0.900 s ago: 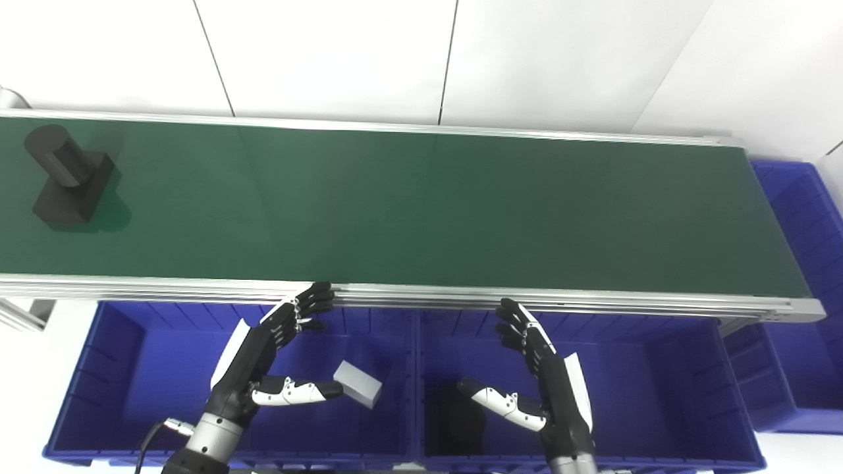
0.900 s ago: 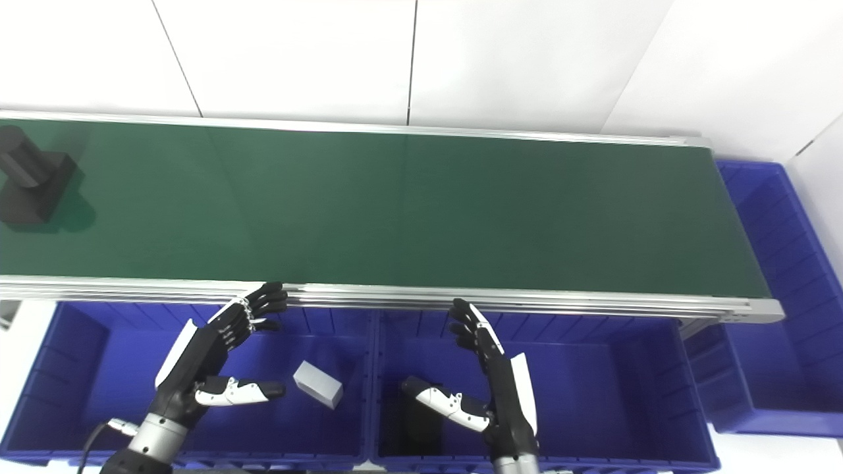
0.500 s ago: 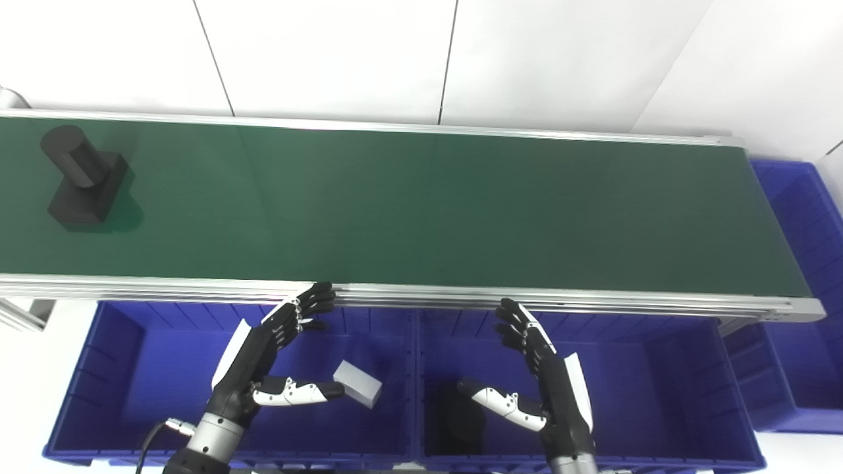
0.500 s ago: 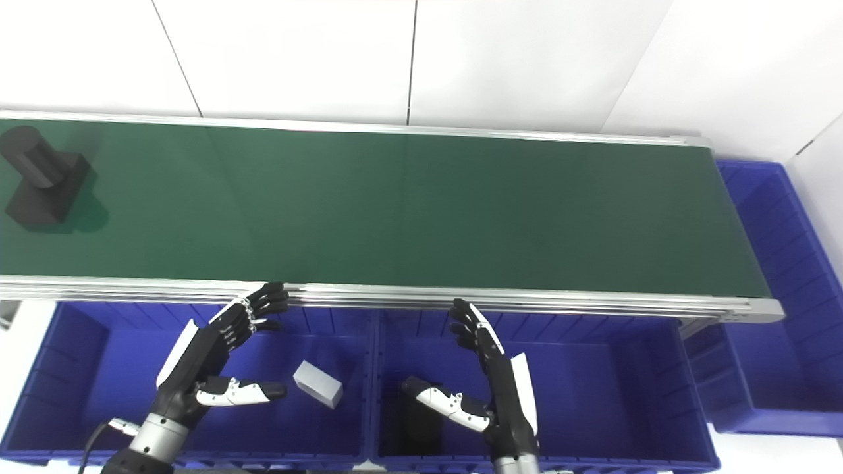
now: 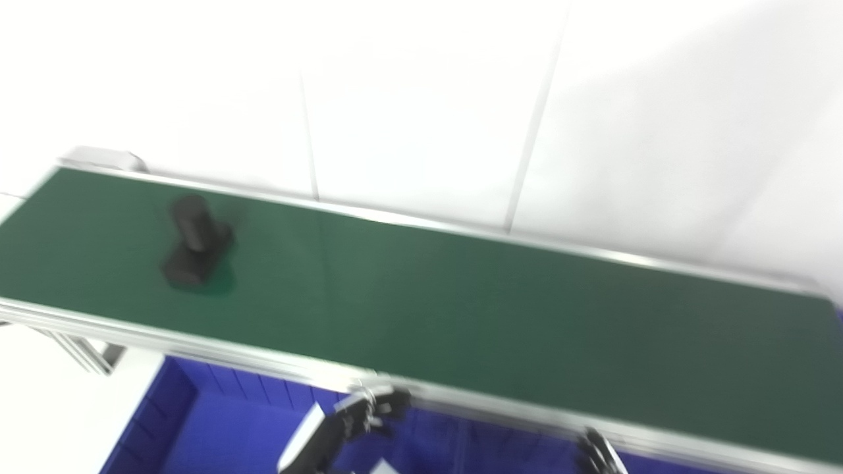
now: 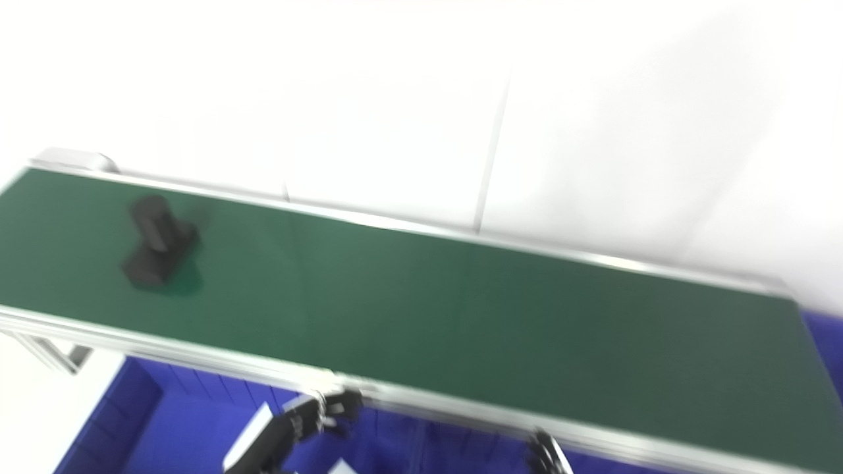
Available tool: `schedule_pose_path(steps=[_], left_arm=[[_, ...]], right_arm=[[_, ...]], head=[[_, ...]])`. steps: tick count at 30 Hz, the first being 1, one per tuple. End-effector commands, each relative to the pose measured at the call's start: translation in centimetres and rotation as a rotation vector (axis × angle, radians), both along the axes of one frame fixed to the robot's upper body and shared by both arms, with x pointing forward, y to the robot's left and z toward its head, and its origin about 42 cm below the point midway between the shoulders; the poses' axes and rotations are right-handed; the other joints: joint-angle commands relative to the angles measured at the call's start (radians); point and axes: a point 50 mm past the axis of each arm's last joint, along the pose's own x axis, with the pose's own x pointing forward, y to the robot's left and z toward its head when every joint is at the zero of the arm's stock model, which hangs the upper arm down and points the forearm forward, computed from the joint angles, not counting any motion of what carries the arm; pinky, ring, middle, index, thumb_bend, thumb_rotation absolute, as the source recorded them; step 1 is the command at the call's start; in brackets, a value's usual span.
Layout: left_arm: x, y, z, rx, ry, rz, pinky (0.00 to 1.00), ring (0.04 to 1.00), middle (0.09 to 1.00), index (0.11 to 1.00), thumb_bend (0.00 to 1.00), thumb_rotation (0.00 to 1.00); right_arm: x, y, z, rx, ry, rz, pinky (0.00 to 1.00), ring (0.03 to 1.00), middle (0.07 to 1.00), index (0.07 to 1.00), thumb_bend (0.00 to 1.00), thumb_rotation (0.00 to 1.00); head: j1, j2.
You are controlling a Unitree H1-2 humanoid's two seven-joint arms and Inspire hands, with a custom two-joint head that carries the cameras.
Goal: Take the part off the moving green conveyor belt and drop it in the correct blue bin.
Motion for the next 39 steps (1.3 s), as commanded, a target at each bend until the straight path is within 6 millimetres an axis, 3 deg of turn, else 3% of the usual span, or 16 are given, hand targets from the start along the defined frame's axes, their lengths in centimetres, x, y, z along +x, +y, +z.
schedule_pose_path(steps=[1,5,9,26,30,34,39], left_arm=[[0.7,-0.2,0.9,0.005,-0.072,0.007,0.64,0.732,0.783,0.77,1.0,0.32],[0.8,-0.3,0.7,0.003,-0.068,0.009,0.64,0.727,0.775,0.763,1.0,0.31],[0.8,-0.3,0.7,0.004,-0.071,0.01,0.64,0.725,0.77,0.761,1.0,0.3],[1.0,-0.5,0.5,0.008,-0.067,0.012,0.61,0.707,0.747,0.752,1.0,0.29],[1.1,-0.6,0.3,0.014,-0.065,0.014,0.62,0.708,0.748,0.751,1.0,0.29],[1.1,-0.8,0.2,0.018,-0.065,0.015,0.61,0.707,0.748,0.75,1.0,0.29],[1.3,-1.2,0.1,0.029,-0.072,0.018,0.61,0.697,0.739,0.744,1.0,0.29]], right_arm=[[-0.1,0.0,0.6,0.019,-0.044,0.015,0.87,0.88,0.902,0.94,0.6,0.28],[-0.3,-0.1,0.5,0.02,-0.044,0.014,0.91,0.901,0.92,0.959,0.54,0.16],[-0.3,-0.2,0.4,0.016,-0.05,0.02,0.89,0.897,0.919,0.958,0.52,0.13],[0.1,-0.4,-0.2,-0.006,-0.063,0.02,0.87,0.871,0.898,0.944,0.54,0.2],[0.1,-0.5,-0.3,0.01,-0.058,0.012,0.89,0.876,0.904,0.952,0.53,0.14],[0.3,-0.7,-0.5,0.009,-0.058,0.005,0.88,0.873,0.901,0.949,0.55,0.16],[0.4,-1.0,-0.5,0.023,-0.06,0.006,0.91,0.893,0.918,0.961,0.49,0.09]], head=[[0.003,-0.001],[0.002,-0.005],[0.0,-0.006],[0.011,-0.044],[0.017,-0.052],[0.034,-0.061],[0.044,-0.067]])
